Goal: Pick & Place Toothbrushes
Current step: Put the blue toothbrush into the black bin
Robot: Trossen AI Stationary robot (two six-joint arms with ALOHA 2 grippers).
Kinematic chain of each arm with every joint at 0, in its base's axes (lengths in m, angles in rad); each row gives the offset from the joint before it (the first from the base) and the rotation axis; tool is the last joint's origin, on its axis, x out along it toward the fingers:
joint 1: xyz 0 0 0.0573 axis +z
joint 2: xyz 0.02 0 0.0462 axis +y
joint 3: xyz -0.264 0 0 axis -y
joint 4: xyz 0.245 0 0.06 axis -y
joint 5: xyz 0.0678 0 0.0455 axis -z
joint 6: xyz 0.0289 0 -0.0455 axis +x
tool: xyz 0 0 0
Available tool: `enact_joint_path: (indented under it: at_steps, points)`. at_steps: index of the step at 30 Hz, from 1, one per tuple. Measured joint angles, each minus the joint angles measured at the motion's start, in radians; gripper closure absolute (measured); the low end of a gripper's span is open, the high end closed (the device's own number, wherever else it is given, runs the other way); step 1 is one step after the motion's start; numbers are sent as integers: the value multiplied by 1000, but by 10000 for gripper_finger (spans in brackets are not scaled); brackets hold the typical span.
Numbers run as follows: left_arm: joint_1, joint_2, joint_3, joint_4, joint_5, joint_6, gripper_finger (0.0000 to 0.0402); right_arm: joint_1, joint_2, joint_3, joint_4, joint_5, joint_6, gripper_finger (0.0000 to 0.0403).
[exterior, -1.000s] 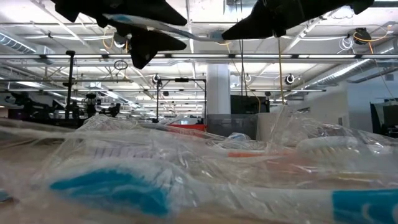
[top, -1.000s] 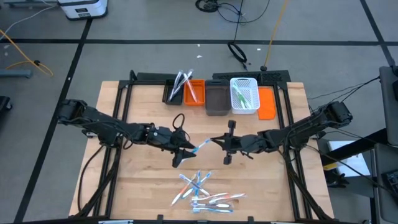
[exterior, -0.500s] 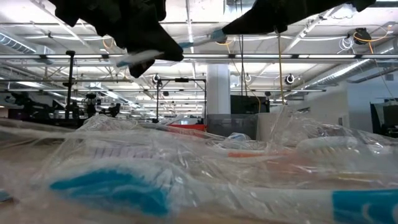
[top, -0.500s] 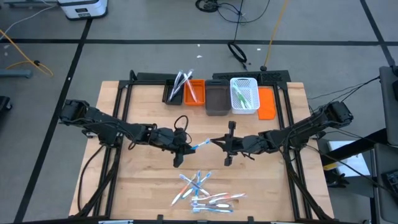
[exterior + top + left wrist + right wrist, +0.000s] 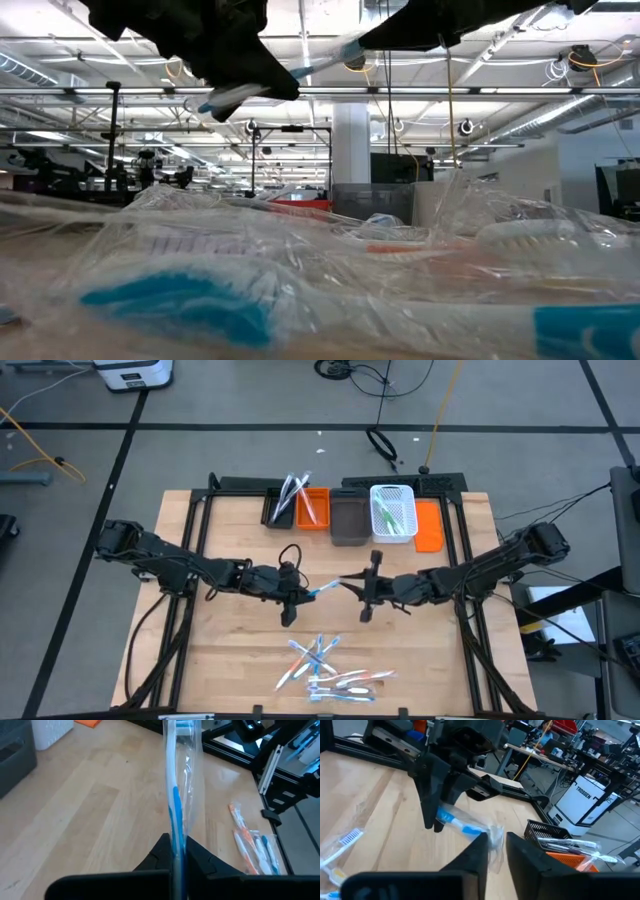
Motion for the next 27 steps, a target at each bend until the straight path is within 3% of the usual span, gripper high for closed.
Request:
enact_joint_path:
  at_steps: [13, 23, 27]
  points:
    - [-4, -21, 1, 0, -34, 49, 394, -4, -32, 0, -54, -1, 43, 231]
    - [0, -99, 0, 36, -101, 140, 394, -4, -39, 0, -98, -30, 115, 213]
    - [-10, -100, 0, 108, -117, 192, 394, -17, -39, 0, -8, -137, 129, 212]
